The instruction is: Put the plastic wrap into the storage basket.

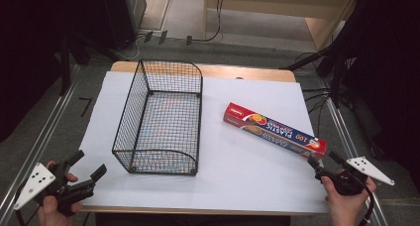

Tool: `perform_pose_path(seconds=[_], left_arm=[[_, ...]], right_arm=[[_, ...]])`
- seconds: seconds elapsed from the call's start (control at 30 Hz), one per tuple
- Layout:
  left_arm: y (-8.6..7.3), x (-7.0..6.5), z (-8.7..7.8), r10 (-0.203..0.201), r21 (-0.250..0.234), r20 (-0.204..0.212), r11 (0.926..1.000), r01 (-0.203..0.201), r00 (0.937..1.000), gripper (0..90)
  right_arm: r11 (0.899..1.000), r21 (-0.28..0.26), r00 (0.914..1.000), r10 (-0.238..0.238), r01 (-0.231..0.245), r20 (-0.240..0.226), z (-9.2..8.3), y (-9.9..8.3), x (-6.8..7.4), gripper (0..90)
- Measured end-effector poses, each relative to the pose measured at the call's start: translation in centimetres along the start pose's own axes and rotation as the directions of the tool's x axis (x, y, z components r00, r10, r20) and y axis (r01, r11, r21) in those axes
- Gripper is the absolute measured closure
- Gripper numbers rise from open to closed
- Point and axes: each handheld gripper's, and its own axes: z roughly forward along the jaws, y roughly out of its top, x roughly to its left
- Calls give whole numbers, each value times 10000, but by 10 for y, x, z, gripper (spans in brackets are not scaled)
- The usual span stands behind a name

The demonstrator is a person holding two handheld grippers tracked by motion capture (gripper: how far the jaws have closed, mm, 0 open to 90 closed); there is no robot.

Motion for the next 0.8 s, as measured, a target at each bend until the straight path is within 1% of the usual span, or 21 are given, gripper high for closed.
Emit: perform_pose_path(seconds=[0.03, 0.07, 0.1, 0.13, 0.2, 0.23, 0.3, 0.37, 0.4, 0.43, 0.47, 0.53, 0.57, 0.6, 0.63, 0.7, 0.73, 0.77, 0.8], left_arm=[[0, 0, 0, -10, 25, -9, 10000, 10, 10000, 136], [0, 1, 0, -47, 38, -3, 10000, 47, 10000, 136], [-1, 2, 0, -109, 28, -12, 9999, 109, 9999, 136], [-1, 2, 0, -139, 17, -20, 9999, 139, 9999, 136], [-1, 3, 0, -187, 13, -11, 9998, 187, 9998, 136], [-1, 2, 0, -184, 7, -2, 9998, 184, 9998, 137], [-1, 1, 1, -163, -38, 12, 9999, 163, 9999, 137], [0, -1, 2, -108, -22, 20, 9999, 108, 9999, 137], [-1, -1, 2, -64, 27, 21, 10000, 63, 10000, 137], [-1, 0, 3, -71, 88, 17, 9999, 71, 10000, 137], [-1, 0, 3, -71, 88, 17, 9999, 71, 10000, 137], [-2, 1, 3, -120, 109, -53, 9999, 120, 9999, 137], [-2, 2, 4, -150, 133, -70, 9998, 151, 9999, 138], [-2, 2, 4, -150, 133, -70, 9998, 151, 9999, 138], [-3, 3, 4, -181, 137, -84, 9997, 182, 9998, 138], [-3, 2, 3, -180, 138, -93, 9997, 181, 9998, 138], [-3, 2, 3, -172, 138, -97, 9998, 174, 9998, 138], [-3, 2, 2, -120, 145, -93, 9998, 122, 9999, 138], [-3, 2, 1, -107, 150, -105, 9998, 108, 9999, 138]], right_arm=[[9998, 162, 9999, -74, 76, -112, 1, 2, 1, 395], [9998, 162, 9999, -74, 76, -112, 1, 2, 1, 395], [9993, 295, 9991, -197, 208, -370, 2, 4, 0, 632], [9989, 357, 9978, -284, 306, -606, 2, 9, -2, 719], [9987, 450, 9976, -221, 251, -663, 3, 18, -6, 887], [9990, 389, 9988, -211, 228, -439, 4, 25, -10, 900], [9989, 384, 9996, -254, 259, -149, 8, 34, -17, 900], [9955, 764, 9979, -590, 567, 284, 19, 42, -25, 900], [9923, 1023, 9958, -756, 700, 518, 27, 44, -31, 900], [9919, 1140, 9944, -656, 560, 827, 37, 43, -38, 900], [9919, 1140, 9944, -656, 560, 827, 37, 43, -38, 900], [9913, 1296, 9933, -367, 224, 1092, 49, 39, -47, 900], [9887, 1499, 9927, -161, -21, 1199, 58, 35, -53, 900], [9887, 1499, 9927, -161, -21, 1199, 58, 35, -53, 900], [9887, 1484, 9942, 47, -207, 1073, 61, 34, -57, 900], [9865, 1585, 9940, 249, -418, 1068, 66, 33, -62, 900], [9828, 1748, 9948, 442, -598, 918, 68, 32, -64, 900], [9822, 1786, 9955, 446, -591, 842, 70, 31, -64, 900], [9824, 1735, 9949, 554, -694, 841, 70, 30, -63, 900]])
